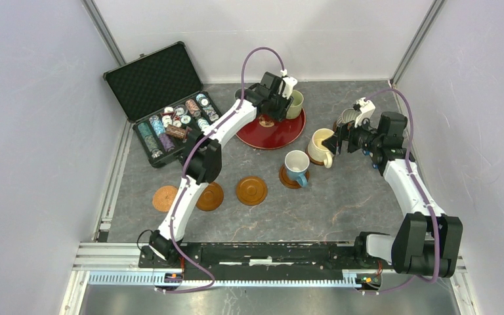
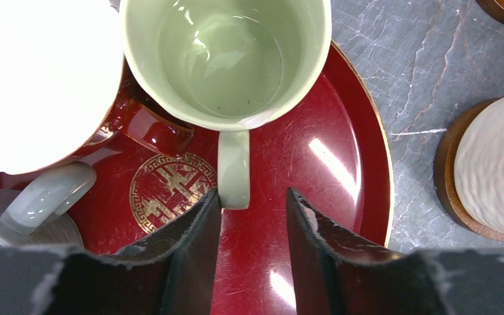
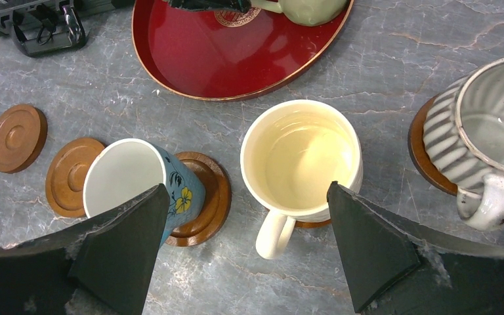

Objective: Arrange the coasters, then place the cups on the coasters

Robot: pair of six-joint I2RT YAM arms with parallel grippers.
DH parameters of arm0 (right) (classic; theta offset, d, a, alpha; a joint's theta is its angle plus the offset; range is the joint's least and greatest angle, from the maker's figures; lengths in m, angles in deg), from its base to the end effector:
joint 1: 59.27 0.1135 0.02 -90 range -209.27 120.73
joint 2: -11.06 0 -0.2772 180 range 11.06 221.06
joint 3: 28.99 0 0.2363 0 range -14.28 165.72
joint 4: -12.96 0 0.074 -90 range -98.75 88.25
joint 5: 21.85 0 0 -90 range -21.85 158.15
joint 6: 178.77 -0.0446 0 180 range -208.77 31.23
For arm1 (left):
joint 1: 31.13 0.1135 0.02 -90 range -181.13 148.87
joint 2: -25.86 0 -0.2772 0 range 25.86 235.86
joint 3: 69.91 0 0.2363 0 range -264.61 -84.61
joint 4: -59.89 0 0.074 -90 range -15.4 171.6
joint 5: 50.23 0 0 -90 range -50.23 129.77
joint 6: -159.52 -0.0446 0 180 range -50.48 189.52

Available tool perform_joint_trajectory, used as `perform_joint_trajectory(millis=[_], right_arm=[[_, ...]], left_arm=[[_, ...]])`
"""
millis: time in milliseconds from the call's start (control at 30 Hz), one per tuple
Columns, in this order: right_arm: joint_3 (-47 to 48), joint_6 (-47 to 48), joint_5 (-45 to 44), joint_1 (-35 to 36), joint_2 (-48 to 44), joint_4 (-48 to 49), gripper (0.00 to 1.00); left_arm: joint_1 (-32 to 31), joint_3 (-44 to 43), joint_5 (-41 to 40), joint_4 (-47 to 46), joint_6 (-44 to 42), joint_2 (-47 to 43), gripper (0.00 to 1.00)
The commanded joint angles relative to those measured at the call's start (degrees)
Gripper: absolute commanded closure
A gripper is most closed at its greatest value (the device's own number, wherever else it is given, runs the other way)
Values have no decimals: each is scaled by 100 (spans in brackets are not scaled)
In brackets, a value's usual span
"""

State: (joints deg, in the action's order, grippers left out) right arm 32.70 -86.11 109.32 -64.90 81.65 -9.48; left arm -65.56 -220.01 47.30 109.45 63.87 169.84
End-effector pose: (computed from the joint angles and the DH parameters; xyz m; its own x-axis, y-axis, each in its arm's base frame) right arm 0.2549 0.0044 0.2824 -0.4945 0.0136 -0.8691 -0.5092 0.8058 0.3024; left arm 0.4627 -0.3243 0.2204 -0.5015 0.4621 -0.7314 0.6917 0.7219 -0.0182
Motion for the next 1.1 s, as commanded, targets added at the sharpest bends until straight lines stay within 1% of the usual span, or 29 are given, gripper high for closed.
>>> perform_joint_trajectory(millis=[0,67,133,200,300,400,567,700,767,800,833,867,900,1000,1067], right_arm=[[-40,-72,152,-30,22,225,2],[-49,-54,196,-26,32,227,2],[-57,-49,237,-28,39,219,2],[-65,-41,260,-26,26,219,2],[-62,-44,260,-29,22,203,2],[-66,-54,269,-34,1,202,2],[-85,-79,273,-31,-62,229,2],[-92,-106,304,-27,-55,236,2],[-85,-103,304,-28,-45,241,2],[-84,-109,312,-28,-35,244,2],[-85,-111,344,-29,-20,247,2],[-80,-109,377,-26,-8,245,2],[-84,-114,434,-28,12,245,2],[-75,-116,563,-29,43,237,2],[-68,-112,575,-26,53,237,2]], left_arm=[[-28,-321,-80,-241,-47,86,56],[-29,-314,-131,-251,12,63,62],[-30,-238,-120,-235,78,-35,72],[-33,-51,-92,-246,191,-207,77],[-45,487,-69,-287,251,-642,82],[-50,1249,-50,-321,274,-1179,85],[-46,2593,-226,-457,212,-2074,88],[-46,3370,-451,-495,211,-2604,89],[-46,3638,-504,-482,237,-2770,86],[-46,3692,-524,-418,239,-2796,80],[-47,3684,-516,-312,220,-2770,69],[-51,3641,-487,-211,187,-2733,62],[-46,3573,-479,-102,160,-2666,58],[-46,3276,-496,192,121,-2423,47],[-54,2903,-530,449,148,-2178,44]])
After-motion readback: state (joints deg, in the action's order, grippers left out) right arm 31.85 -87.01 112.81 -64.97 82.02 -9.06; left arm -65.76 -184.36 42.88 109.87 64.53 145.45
